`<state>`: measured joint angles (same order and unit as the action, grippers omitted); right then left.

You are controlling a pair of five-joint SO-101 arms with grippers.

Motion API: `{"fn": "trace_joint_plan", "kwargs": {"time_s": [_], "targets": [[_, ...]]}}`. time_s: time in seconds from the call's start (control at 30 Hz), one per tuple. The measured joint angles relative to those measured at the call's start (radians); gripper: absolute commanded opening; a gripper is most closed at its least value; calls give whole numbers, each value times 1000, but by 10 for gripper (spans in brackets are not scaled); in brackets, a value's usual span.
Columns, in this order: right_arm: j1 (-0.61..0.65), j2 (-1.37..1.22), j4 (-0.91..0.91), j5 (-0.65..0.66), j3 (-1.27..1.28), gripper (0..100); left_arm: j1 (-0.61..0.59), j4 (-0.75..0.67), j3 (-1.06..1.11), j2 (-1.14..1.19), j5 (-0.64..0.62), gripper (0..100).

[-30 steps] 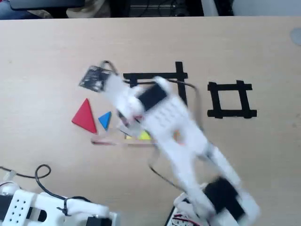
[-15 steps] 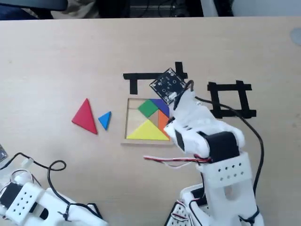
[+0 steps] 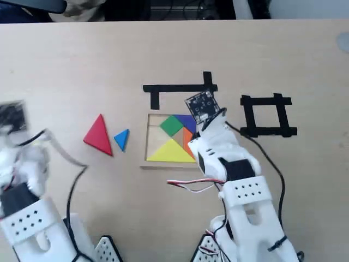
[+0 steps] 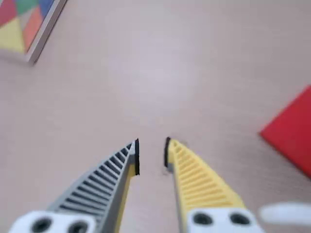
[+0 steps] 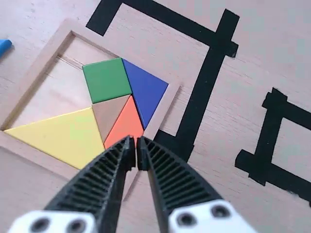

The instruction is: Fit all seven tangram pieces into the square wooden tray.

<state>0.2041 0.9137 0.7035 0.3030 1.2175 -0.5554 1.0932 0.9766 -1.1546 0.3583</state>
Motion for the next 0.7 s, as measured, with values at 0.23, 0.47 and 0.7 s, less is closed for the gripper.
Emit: {"fn": "trace_joint_plan", "kwargs": {"time_s": [0.23,0.47,0.7], "targets": [[2,0,-61,-8,40,12,506,170,-322,325,-161,153],[2,0,-97,-8,55,12,629,121,-453,733,-269,152],[2,0,-143,-8,77,12,654,3,-494,1028,-345,152]]}}
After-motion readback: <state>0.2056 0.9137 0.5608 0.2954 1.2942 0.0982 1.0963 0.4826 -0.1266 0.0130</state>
